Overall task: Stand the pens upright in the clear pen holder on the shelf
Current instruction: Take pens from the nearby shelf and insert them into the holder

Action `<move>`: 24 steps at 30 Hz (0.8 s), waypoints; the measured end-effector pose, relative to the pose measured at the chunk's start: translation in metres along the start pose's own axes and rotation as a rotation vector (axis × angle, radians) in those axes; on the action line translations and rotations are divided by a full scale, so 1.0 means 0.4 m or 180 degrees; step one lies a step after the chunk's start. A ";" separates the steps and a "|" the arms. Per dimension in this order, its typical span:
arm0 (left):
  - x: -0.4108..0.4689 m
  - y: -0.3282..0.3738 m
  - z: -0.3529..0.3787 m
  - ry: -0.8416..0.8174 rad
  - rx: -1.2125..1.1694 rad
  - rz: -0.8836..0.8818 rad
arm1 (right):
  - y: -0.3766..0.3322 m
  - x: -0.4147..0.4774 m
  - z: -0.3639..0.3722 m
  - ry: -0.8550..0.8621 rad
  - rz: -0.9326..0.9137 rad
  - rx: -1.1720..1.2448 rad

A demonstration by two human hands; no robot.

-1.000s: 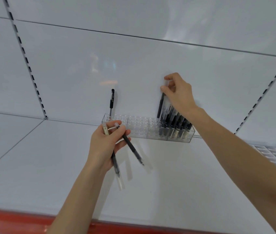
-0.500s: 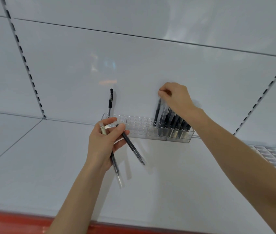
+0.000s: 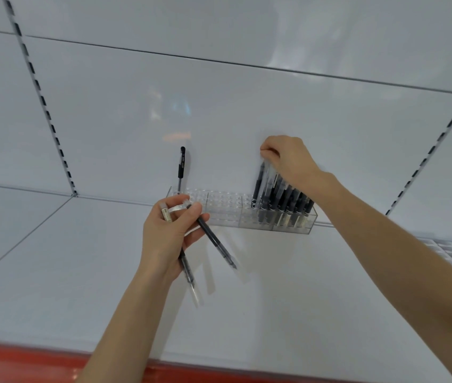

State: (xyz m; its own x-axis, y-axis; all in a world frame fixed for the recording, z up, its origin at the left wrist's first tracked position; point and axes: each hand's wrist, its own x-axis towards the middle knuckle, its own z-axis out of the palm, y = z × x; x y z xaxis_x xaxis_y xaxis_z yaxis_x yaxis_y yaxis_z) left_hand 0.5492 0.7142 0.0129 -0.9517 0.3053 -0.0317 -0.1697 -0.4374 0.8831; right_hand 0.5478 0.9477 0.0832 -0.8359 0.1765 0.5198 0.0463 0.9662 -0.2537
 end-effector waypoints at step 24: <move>-0.005 0.022 0.033 0.0325 -0.0643 0.0282 | -0.173 -0.229 -0.067 -0.1144 0.0599 0.1949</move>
State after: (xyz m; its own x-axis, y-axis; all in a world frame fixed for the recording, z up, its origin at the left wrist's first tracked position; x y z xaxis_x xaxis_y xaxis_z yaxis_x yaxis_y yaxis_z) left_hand 0.5530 0.7208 0.0269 -0.9844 0.1755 -0.0145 -0.1223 -0.6221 0.7733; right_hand 0.6358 0.8696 0.0752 -0.9765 0.1549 0.1496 -0.0194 0.6288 -0.7774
